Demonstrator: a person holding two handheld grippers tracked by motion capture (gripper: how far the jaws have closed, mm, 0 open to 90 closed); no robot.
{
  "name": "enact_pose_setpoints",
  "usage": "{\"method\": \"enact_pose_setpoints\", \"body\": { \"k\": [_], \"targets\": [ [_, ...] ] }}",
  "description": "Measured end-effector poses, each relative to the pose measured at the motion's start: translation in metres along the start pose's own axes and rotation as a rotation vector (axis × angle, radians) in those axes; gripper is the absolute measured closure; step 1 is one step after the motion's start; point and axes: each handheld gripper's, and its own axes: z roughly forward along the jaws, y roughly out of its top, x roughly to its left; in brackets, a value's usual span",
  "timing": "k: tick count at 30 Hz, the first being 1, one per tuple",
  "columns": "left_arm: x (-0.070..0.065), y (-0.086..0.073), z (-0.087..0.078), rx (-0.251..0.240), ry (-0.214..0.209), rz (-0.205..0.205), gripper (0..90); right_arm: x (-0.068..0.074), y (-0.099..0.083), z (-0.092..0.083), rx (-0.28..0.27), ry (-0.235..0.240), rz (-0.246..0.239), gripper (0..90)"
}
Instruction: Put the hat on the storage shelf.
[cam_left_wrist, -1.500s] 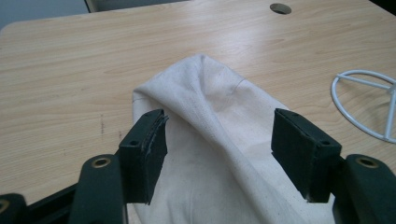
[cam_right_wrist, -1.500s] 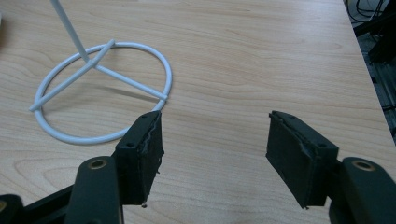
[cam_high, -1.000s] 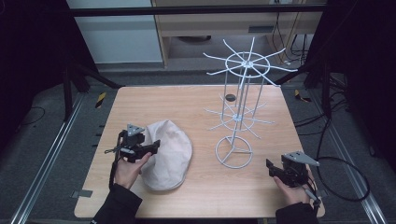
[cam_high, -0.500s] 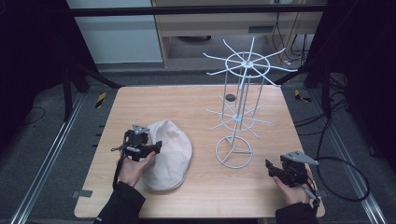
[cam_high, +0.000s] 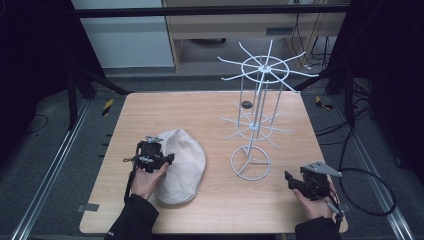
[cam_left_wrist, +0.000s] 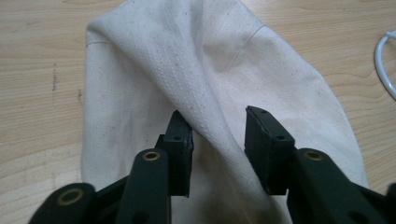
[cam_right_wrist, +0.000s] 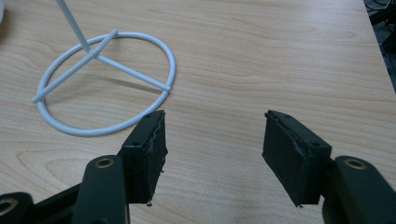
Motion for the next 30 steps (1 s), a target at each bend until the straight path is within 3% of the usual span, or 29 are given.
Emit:
{"method": "enact_pose_setpoints", "body": {
  "k": [7,13,21,30],
  "targets": [
    [0.000,0.001,0.001,0.006,-0.011,-0.015,74.5,-0.001,0.000,0.001,0.005,0.004,-0.002,40.3],
    [0.001,0.001,-0.004,-0.021,-0.017,-0.013,86.6,-0.001,0.000,0.001,0.006,0.009,0.001,40.6],
    [0.002,0.001,-0.011,-0.051,-0.036,-0.004,87.7,-0.002,0.000,0.001,0.005,0.007,0.003,40.7],
    [0.004,0.000,-0.036,-0.146,-0.075,0.017,87.9,-0.002,-0.001,0.001,0.002,0.006,0.001,40.6]
  ]
}}
